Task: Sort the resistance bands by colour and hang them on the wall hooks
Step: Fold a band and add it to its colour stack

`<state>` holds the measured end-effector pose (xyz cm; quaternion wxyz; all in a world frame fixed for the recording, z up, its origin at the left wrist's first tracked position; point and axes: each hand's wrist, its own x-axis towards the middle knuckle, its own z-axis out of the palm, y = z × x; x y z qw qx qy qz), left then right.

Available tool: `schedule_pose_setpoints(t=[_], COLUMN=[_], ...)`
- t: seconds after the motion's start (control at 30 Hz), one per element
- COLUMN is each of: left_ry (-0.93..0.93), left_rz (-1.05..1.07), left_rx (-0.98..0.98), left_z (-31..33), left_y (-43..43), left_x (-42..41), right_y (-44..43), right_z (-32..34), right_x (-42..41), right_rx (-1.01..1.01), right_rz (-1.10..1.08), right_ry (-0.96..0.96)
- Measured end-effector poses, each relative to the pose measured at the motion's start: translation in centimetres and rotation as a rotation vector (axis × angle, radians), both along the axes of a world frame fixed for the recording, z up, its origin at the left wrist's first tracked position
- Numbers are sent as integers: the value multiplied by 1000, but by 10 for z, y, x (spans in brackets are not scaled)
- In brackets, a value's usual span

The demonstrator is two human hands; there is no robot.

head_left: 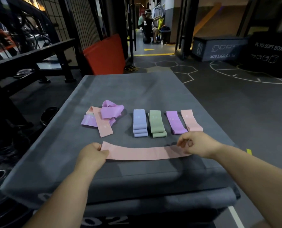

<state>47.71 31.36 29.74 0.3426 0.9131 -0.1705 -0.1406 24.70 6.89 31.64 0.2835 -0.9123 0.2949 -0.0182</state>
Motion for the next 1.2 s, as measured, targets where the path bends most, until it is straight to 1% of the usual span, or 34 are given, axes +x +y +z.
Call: schedule_pose_setpoints(t=[0.17,0.33,0.53,0.7,0.87,0.97,1.1,1.17,1.2], left_ry=[-81,-138,-168,-135,-130,-168,-175,-180,-178], left_rz=[-38,-75,-89,-92,-114,-124,-164,-192,-211], left_rx=[166,342,375,373,376,301,143,85,48], left_z=[0,-5,-5,-5,-2,-1,3,5,6], left_y=[8,7,4,4,3,-1,-10,-17,-20], left_x=[4,3,5,7,6,-1,-15,-23,-27], right_y=[-2,-1,-1,-2,-1,1,10,18,24], right_z=[-3,-3,-3,-5,-3,0,6,8,9], right_x=[3,6,7,10,8,9,13,17,20], right_rx=[-49,-94,-148,-180,-165,-187,-280,-299,-264], right_rz=[62,105,101,120,134,141,160,163,159], right_ry=[65,186,236,268,262,274,286,201,135])
